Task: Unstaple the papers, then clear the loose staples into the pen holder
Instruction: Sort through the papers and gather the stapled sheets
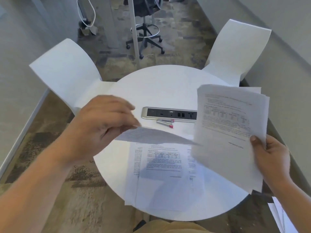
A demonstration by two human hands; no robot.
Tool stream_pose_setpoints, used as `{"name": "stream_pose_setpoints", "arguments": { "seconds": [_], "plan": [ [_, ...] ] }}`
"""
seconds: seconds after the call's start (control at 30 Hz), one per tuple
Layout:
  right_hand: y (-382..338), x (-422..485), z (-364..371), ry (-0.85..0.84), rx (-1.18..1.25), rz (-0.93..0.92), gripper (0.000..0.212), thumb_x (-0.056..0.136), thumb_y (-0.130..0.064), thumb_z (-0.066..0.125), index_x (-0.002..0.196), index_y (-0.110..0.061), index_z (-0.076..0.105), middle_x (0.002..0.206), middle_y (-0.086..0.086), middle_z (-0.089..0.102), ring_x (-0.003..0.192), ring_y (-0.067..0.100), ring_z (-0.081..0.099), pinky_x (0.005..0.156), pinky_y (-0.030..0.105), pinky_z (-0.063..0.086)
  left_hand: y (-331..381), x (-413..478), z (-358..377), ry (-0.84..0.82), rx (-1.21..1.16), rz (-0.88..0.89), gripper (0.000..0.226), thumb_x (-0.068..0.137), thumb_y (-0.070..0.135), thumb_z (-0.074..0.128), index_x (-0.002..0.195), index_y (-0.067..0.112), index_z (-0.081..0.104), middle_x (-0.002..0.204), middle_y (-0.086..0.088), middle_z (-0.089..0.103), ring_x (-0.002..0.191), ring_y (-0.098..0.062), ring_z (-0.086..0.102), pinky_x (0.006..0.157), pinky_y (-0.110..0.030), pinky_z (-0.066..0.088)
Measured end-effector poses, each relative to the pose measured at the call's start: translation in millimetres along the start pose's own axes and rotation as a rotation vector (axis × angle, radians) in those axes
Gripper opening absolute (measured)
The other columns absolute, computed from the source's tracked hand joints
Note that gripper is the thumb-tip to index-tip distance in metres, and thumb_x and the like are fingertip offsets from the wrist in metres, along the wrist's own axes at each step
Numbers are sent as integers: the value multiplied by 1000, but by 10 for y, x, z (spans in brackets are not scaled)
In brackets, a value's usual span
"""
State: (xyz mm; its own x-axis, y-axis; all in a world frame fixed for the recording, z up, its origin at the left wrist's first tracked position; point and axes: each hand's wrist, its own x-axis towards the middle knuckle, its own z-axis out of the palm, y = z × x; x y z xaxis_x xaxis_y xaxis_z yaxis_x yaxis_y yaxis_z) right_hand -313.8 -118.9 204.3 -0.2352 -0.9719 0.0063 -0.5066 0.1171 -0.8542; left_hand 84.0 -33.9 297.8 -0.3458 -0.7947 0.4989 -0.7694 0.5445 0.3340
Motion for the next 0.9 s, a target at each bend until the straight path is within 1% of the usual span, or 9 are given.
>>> {"name": "stream_pose_setpoints", "arguments": {
  "seconds": [0.1,0.17,0.3,0.43,0.57,0.67,0.73,0.8,0.9],
  "plan": [
    [-116,103,72,22,0,-57,15,98,-23,55,98,-19,69,89,3,68,76,28,64,71,34,51,75,403,-97,-130,-47,90,27,97,24,54,95,9,76,93,-1,74,102,-25,66,94,-38,46],
    [-194,141,157,-48,-15,-125,14,97,-22,58,92,-24,71,83,4,70,73,30,64,66,34,51,104,677,-25,-151,-68,118,28,96,26,54,98,7,75,96,-5,73,100,-28,66,94,-34,45],
    [-322,80,375,-304,89,-100,17,94,-19,64,78,-21,72,65,-12,71,58,12,62,59,28,52,118,1209,431,-138,-57,108,19,93,26,64,100,12,75,103,-2,70,98,-22,62,91,-35,46],
    [-381,-107,507,-541,359,30,13,94,-11,61,94,-8,74,85,12,77,71,27,70,67,41,58,48,1484,811,-149,62,-5,13,90,27,69,95,15,74,138,-4,58,123,-27,55,105,-41,41],
    [-347,-265,532,-644,495,167,18,96,-10,57,100,-3,72,94,22,76,76,33,72,65,40,61,-6,1569,943,-373,24,-211,13,94,29,65,104,22,70,117,3,68,107,-22,59,96,-39,47],
    [-285,-329,532,-599,507,261,39,96,-41,51,97,-10,73,93,11,78,82,28,75,71,41,62,-16,1568,1008,-398,-42,-260,10,94,26,66,102,21,69,108,3,69,101,-21,60,94,-43,50],
    [-227,-344,570,-628,373,200,36,85,-46,67,99,-13,72,96,7,78,87,27,75,80,49,60,-31,1539,1104,-419,-95,-270,9,94,23,66,101,19,69,104,4,68,98,-19,61,95,-43,50],
    [-170,-354,617,-606,197,135,12,86,-22,73,97,-18,72,90,1,79,82,23,76,80,51,60,-51,1465,1221,-362,-148,-243,18,93,21,68,110,18,68,107,4,67,99,-17,62,97,-40,50],
    [-57,-329,597,-528,210,168,8,90,-14,68,96,-16,73,88,4,79,81,27,76,80,54,59,-136,1153,1398,139,-75,-183,59,83,36,78,134,15,56,134,0,60,125,-22,55,111,-35,38]
  ]
}}
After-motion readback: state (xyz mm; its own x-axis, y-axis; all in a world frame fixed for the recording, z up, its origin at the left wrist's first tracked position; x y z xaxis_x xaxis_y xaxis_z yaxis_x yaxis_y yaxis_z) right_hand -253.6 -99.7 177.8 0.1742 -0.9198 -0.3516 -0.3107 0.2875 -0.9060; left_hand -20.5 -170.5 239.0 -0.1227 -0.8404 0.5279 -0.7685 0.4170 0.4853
